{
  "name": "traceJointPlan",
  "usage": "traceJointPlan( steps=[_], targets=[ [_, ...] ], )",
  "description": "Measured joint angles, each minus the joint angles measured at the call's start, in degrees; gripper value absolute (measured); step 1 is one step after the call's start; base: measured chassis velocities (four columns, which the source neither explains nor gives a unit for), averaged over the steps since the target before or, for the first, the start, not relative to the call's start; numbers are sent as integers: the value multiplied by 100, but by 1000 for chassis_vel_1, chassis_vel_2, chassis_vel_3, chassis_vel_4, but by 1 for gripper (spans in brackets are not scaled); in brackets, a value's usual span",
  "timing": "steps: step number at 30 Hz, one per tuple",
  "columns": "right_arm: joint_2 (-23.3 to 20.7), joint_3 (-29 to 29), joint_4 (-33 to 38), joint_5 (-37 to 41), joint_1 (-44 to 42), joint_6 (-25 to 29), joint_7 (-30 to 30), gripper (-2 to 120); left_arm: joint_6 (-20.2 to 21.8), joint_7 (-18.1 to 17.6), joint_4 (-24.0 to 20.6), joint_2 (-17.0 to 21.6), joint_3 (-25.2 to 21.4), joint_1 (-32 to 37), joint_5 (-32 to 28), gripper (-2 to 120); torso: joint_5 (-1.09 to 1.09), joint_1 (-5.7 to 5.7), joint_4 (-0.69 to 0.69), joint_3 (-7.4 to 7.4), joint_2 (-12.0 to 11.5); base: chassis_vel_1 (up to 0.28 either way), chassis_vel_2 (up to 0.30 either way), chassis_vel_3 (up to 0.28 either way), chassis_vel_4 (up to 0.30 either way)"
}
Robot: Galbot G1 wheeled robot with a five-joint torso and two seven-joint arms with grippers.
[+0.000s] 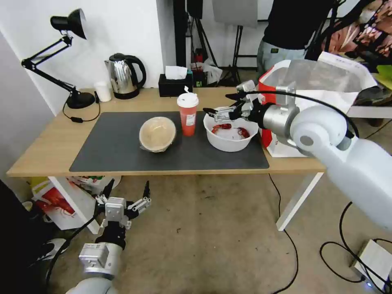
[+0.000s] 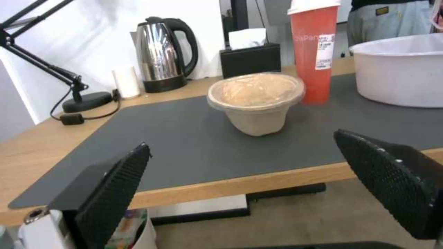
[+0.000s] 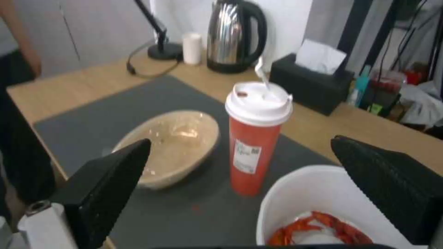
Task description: Pick up the trash from the table and place it into the takeout bag.
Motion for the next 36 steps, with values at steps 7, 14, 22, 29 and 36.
traceJointPlan(
  steps=[7, 14, 22, 29, 36],
  targets=[
    [-147, -722, -303, -107, 739, -147, -198, 100, 0, 0, 0, 0, 0, 0, 0, 100, -1, 0, 0, 0, 0, 0, 0, 0, 0],
    [-68, -1209, -526, -157, 1057, -138, -195, 100, 0, 0, 0, 0, 0, 0, 0, 100, 0, 0, 0, 0, 0, 0, 0, 0, 0],
    [43, -1772, -878, -392, 1398, -106, -347, 100, 0, 0, 0, 0, 0, 0, 0, 100, 0, 0, 0, 0, 0, 0, 0, 0, 0],
    [34, -2230, -1031, -415, 1675, -95, -473, 100, 0, 0, 0, 0, 0, 0, 0, 100, -1, 0, 0, 0, 1, 0, 0, 0, 0],
    [213, -2441, -1276, -357, 1728, -91, -280, 100, 0, 0, 0, 0, 0, 0, 0, 100, 0, 0, 0, 0, 1, 0, 0, 0, 0]
  ],
)
